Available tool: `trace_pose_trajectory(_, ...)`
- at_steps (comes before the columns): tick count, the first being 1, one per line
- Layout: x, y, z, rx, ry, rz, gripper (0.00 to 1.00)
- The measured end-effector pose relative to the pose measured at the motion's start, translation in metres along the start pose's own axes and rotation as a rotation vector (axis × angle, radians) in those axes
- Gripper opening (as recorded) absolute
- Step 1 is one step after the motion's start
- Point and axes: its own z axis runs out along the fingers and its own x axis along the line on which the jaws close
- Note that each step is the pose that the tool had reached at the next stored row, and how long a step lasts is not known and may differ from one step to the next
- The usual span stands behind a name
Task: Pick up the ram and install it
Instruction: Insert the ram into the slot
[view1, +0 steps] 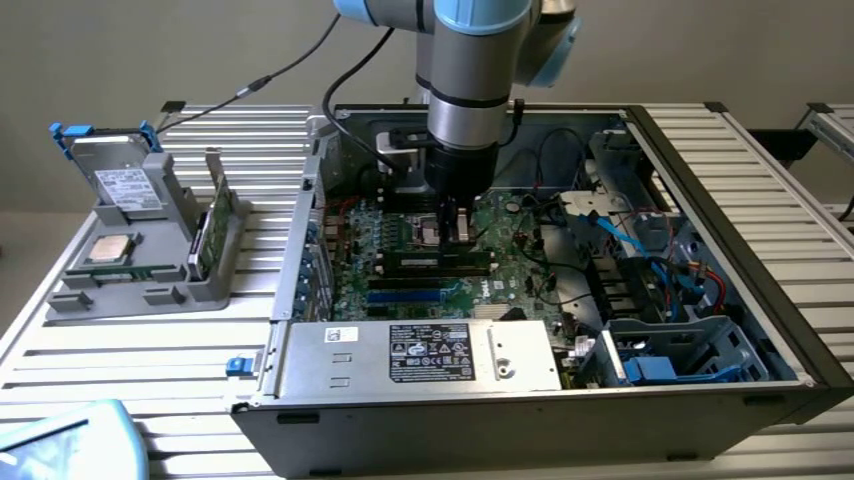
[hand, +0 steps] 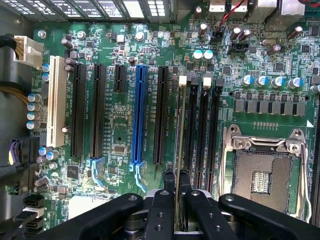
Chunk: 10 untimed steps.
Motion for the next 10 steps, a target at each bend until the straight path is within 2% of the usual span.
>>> trace_pose_trajectory(10,-0.0001,0.0000,0.0012,0.0000,0.0001,0.000,0.14)
